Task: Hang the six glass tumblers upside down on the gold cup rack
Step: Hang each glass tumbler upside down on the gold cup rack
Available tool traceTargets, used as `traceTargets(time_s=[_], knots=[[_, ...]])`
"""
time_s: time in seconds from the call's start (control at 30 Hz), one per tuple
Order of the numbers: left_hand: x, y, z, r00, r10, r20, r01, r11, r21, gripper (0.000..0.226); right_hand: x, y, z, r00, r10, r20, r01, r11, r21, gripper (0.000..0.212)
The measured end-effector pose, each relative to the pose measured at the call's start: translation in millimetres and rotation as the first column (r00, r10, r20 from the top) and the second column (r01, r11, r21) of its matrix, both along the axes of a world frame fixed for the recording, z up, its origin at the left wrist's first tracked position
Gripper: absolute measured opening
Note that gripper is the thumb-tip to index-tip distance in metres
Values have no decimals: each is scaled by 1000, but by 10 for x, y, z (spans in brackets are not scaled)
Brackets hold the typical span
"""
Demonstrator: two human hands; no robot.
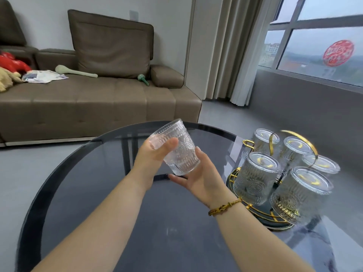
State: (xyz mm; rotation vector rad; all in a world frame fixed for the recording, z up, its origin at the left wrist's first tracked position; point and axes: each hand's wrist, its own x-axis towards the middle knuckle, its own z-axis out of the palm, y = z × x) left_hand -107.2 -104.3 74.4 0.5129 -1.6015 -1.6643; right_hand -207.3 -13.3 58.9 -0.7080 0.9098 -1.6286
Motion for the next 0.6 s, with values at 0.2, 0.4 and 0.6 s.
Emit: traceTargets(time_s=[0.2, 0.4, 0.6], knots=[[-220, 348, 61, 985, -172, 19, 169, 980, 107, 70, -215, 307, 169, 986, -169, 0, 169, 985, 46, 36], [-122, 276, -297, 932, -25, 362, 47, 998, -52, 38, -533, 550, 605, 857, -432, -281, 460, 887, 40, 45], [-1, 191, -858, 760, 256, 597, 0, 919, -395, 38, -991, 816, 1022, 524, -505, -686, 704, 710, 14, 58]])
